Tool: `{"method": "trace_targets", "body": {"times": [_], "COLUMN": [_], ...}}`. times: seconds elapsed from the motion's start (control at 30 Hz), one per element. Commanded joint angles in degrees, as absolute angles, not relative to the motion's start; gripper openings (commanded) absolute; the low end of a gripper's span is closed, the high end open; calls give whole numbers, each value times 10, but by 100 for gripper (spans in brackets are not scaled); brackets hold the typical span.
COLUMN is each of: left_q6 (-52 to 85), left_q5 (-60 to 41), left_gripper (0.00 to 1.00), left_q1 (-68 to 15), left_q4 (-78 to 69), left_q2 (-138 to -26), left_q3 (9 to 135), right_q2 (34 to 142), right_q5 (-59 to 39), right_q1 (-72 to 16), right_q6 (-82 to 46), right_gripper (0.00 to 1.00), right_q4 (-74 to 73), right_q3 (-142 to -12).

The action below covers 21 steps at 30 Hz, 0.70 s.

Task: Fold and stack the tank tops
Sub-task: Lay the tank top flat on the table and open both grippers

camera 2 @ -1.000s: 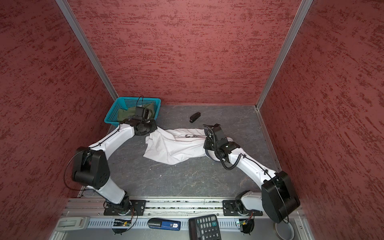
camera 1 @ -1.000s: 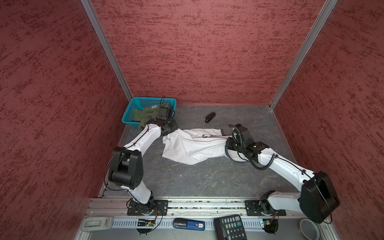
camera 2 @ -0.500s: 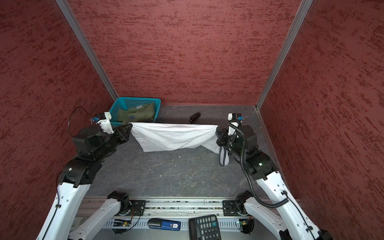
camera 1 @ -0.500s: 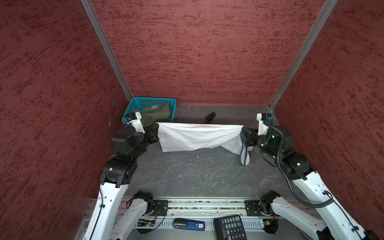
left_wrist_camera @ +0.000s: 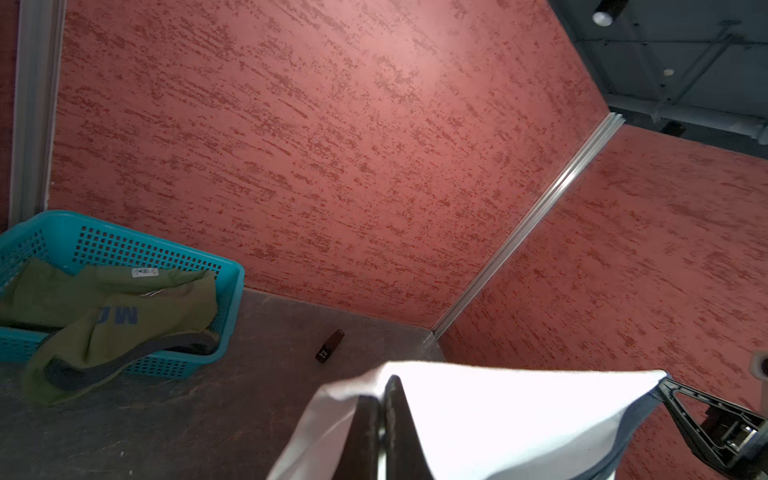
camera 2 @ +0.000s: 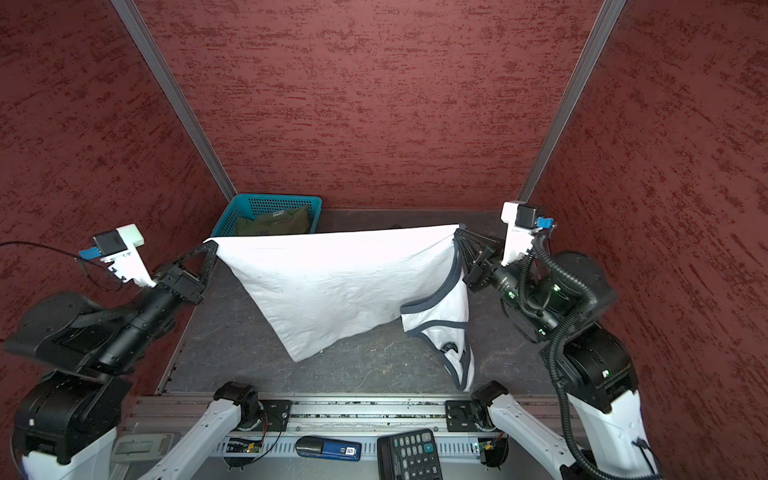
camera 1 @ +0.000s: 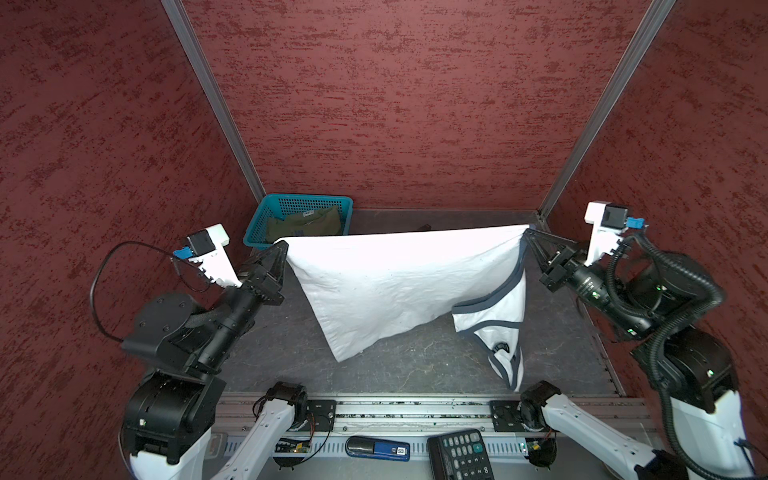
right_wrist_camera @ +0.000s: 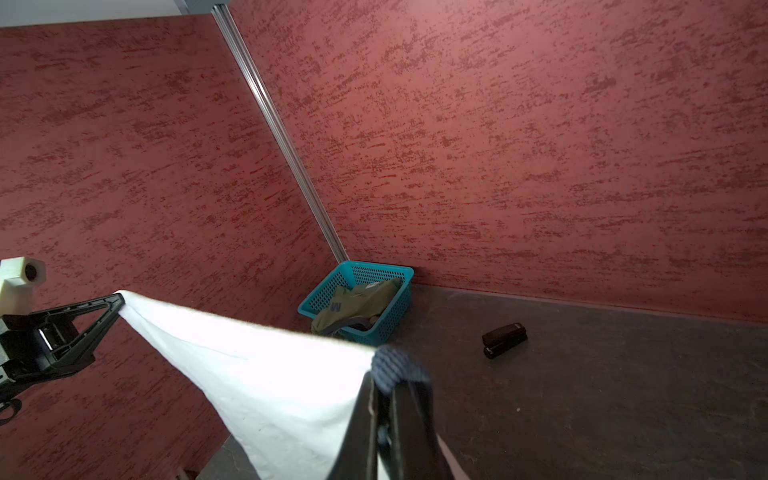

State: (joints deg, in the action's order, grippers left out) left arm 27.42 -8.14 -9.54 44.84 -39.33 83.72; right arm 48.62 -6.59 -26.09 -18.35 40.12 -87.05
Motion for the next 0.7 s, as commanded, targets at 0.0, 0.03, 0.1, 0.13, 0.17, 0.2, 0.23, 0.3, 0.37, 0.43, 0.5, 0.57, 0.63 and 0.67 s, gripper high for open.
{"method": "trace_targets", "body": {"times": [0.0,0.03,0.1,0.13,0.17,0.2,0.23,0.3,0.37,0.43,0.5,0.57,0.63,0.67], "left_q6": [261,261,267,267,264,264,267,268,278,282,285,282,278,277], "left_q5": [-14,0,45,53,54,54,52,51,58,59,57,66,86,88], "left_gripper": [0,0,0,0,0,0,0,0,0,0,17,46,57,62], "left_q1": [-91,-91,-88,-85,-81,-78,-76,-75,-72,-68,-68,-75,-87,-93], "left_q4": [485,489,500,502,498,490,487,466,446,430,430,456,471,468], "left_q2": [-477,-499,-554,-580,-612,-649,-681,-754,-820,-877,-922,-946,-941,-926], "left_q3": [827,822,812,808,801,794,792,786,785,801,828,859,865,854], "right_q2": [549,563,597,614,635,659,682,746,811,874,924,955,956,946], "right_q5": [-18,-15,-13,-19,-30,-45,-58,-82,-100,-94,-70,-24,-4,-2], "right_q1": [-257,-257,-252,-250,-243,-232,-223,-202,-187,-178,-171,-169,-169,-170], "right_q6": [-177,-179,-189,-192,-199,-209,-215,-226,-227,-222,-217,-218,-210,-208], "right_gripper": [0,0,0,0,0,0,0,0,0,3,27,50,58,60], "right_q4": [410,400,369,353,330,307,285,234,203,191,203,243,268,278], "right_q3": [-845,-830,-784,-761,-734,-705,-684,-650,-644,-660,-691,-722,-731,-724]}}
